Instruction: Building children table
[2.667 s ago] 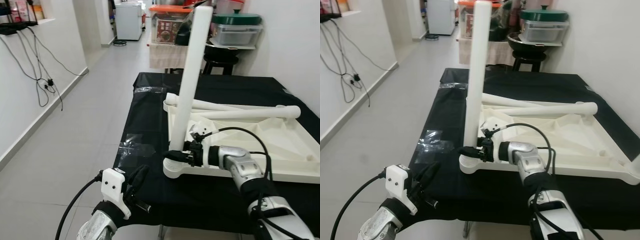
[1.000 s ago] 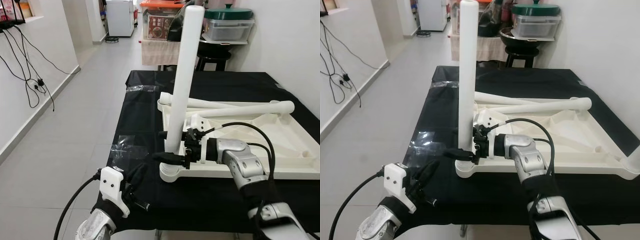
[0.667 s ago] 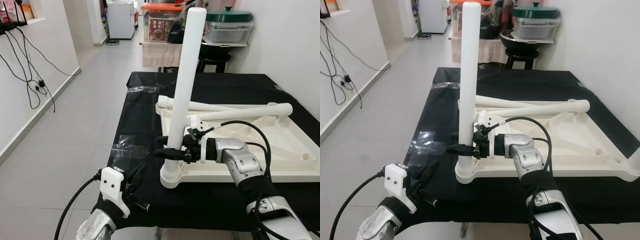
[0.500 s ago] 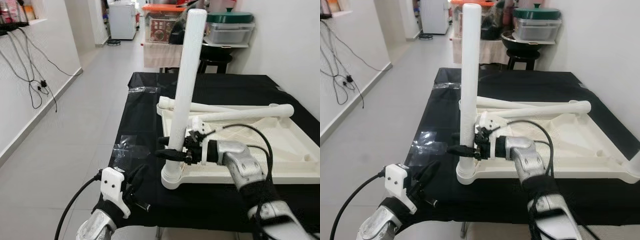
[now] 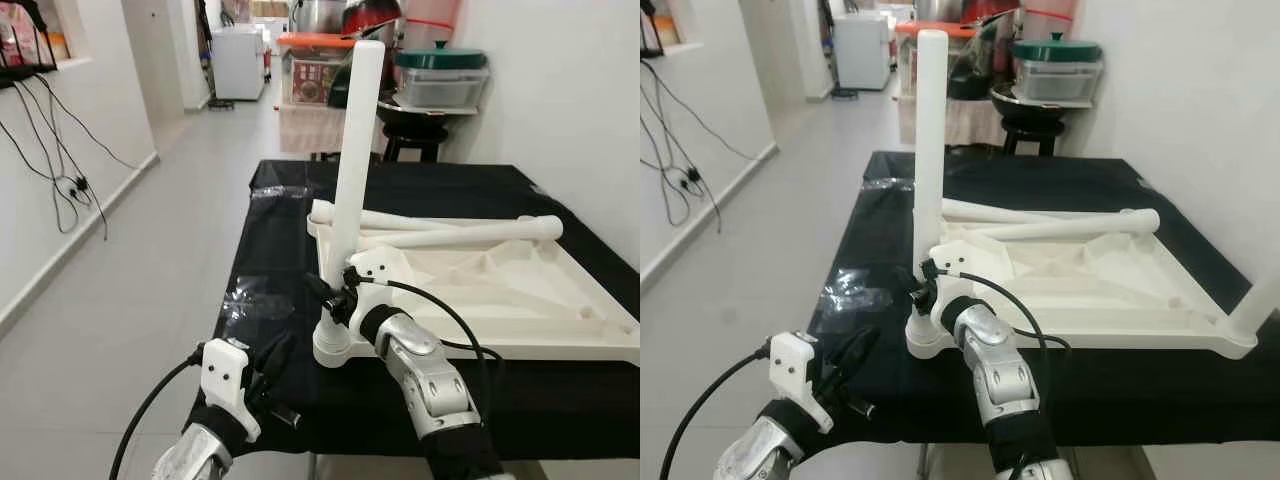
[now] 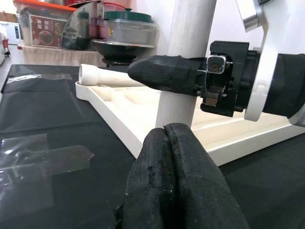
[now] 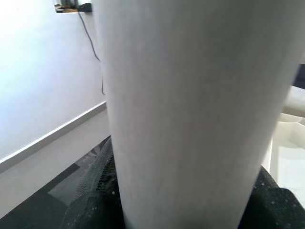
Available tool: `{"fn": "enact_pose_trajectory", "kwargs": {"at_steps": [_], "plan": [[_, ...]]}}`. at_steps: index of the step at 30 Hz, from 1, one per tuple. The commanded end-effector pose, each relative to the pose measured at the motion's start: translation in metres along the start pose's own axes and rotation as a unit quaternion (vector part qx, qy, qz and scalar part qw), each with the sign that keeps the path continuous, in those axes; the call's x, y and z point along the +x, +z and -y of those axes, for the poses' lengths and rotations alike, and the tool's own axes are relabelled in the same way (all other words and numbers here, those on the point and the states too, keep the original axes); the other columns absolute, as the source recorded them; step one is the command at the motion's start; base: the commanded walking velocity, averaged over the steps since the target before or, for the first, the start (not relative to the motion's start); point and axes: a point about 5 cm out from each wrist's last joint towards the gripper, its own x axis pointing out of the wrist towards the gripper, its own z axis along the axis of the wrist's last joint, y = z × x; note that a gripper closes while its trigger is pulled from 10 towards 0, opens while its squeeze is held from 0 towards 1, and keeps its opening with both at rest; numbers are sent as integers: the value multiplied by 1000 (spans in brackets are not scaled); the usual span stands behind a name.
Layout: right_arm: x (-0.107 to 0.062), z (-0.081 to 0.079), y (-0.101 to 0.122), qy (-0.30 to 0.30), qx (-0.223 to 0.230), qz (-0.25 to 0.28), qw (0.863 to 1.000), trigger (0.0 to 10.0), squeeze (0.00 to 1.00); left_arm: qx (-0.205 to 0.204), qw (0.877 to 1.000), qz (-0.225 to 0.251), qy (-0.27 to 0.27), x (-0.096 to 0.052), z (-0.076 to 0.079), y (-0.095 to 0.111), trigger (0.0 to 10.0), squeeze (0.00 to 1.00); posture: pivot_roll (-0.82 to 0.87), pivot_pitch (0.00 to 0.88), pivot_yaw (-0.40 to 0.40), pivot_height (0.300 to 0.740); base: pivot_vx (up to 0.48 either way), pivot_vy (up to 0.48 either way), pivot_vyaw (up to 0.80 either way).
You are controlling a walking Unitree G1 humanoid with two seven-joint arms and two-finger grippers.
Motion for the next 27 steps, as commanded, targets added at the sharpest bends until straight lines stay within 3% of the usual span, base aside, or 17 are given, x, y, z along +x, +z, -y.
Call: {"fn": "enact_pose_trajectory", "kwargs": {"at_steps": [1,2,4,5,8,10,12,14,15,17,19,22,23,24,27], "plan": [[-6,14,-25,-39,-3,-62,997,2745,0,2,1000,1,6,-1,-1,0,10000,0,62,0,-55,740,0,0,0],[-6,13,-26,-38,-7,-68,997,10000,0,2,1000,1,7,-1,-1,0,10000,0,62,0,-55,740,0,0,0],[-6,9,-25,-19,-1,-65,998,10000,0,1,1000,1,6,-1,-1,0,10000,0,60,0,-55,740,0,0,0],[-5,3,-21,19,7,-54,998,10000,1000,1,1000,1,5,-1,-1,0,10000,0,60,0,-55,740,0,0,0],[-4,0,-18,47,12,-45,998,10000,1000,1,1000,1,5,0,0,0,10000,0,60,0,-54,740,0,0,0],[-4,-6,-3,133,6,-14,991,10000,1000,2,1000,0,5,1,0,0,10000,0,61,0,-55,740,0,0,0],[-5,-5,2,168,-9,-5,986,10000,980,3,1000,0,6,1,0,0,10000,0,62,0,-57,740,0,0,0],[-5,-5,2,168,-9,-5,986,10000,980,3,1000,0,6,1,0,0,10000,0,62,0,-57,740,0,0,0],[-6,-5,5,211,-34,-4,977,10000,0,4,1000,0,6,2,0,0,10000,0,67,0,-64,740,0,0,0],[-7,-4,5,235,-50,-7,971,10000,0,4,1000,1,7,2,0,0,10000,0,67,0,-64,740,0,0,0],[-3,2,5,291,-72,-24,954,10000,0,4,1000,2,9,3,0,0,10000,0,79,0,-72,740,0,0,0],[3,10,7,310,-77,-37,947,10000,0,3,1000,4,10,3,0,0,10000,0,84,0,-74,740,0,0,0],[6,14,11,312,-71,-35,947,4039,0,3,1000,4,10,3,0,0,10000,0,86,0,-75,740,0,0,0],[9,18,15,313,-63,-32,947,196,0,3,1000,4,10,3,0,0,10000,0,86,0,-75,740,0,0,0],[11,25,21,322,-54,-27,945,0,0,2,1000,5,11,3,1,0,10000,0,92,0,-78,740,0,0,0]]}}
